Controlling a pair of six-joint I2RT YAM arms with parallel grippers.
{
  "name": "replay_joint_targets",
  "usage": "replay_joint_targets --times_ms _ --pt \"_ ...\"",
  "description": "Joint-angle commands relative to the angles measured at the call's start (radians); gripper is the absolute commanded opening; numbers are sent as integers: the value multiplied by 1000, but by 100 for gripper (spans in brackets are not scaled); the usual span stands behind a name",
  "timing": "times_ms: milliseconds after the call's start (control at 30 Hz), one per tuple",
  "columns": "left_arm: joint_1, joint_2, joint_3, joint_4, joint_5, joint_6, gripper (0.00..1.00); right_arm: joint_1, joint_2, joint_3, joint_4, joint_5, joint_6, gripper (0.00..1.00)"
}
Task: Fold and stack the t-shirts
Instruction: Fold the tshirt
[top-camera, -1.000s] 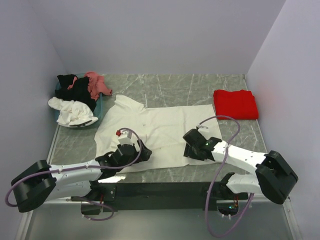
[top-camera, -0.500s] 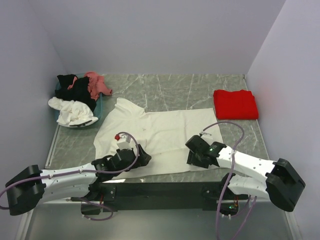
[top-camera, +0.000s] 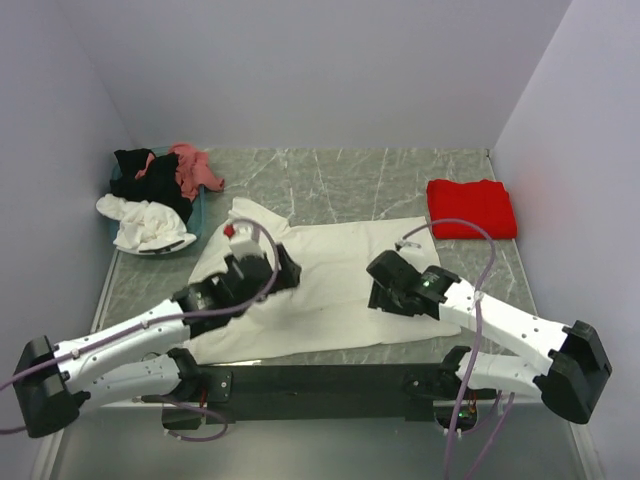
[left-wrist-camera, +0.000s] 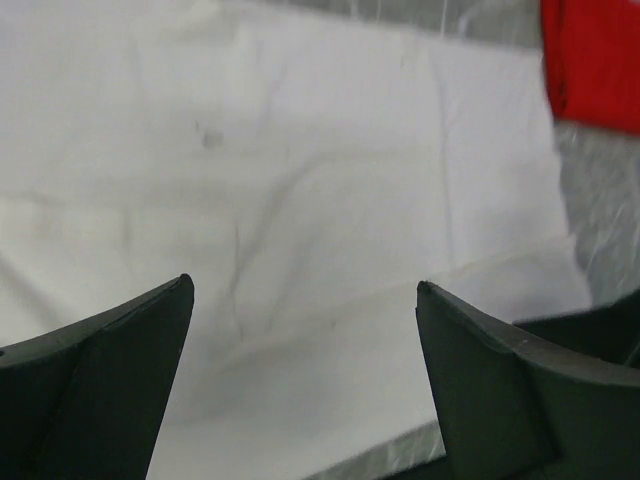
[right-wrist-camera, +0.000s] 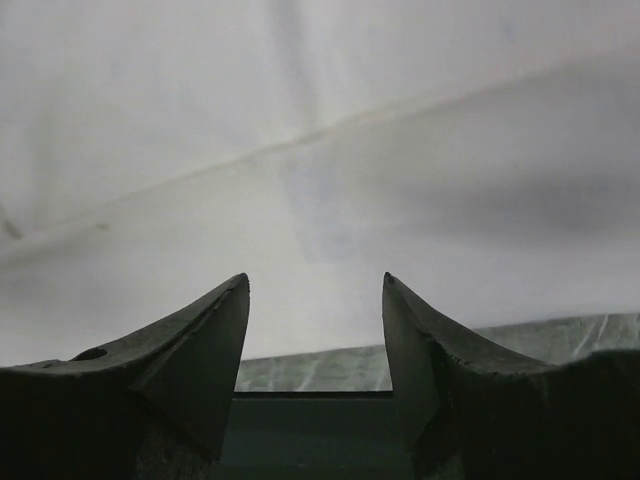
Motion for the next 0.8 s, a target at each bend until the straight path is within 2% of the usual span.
replay_joint_targets --times_ms 0,133,333,500,633,767 --pt "220 55 135 23 -11 197 99 -5 36 100 23 79 -79 63" --pt "398 289 299 73 42 288 99 -20 106 160 105 53 -147 63" --pt "543 641 529 136 68 398 99 -34 128 200 188 5 -221 63" --pt "633 911 756 111 92 427 97 -44 99 158 249 -50 -248 63" --pt "655 1046 894 88 108 441 94 -54 76 121 289 -88 -259 63" --pt "659 1140 969 59 121 444 92 -63 79 112 294 -91 -276 63"
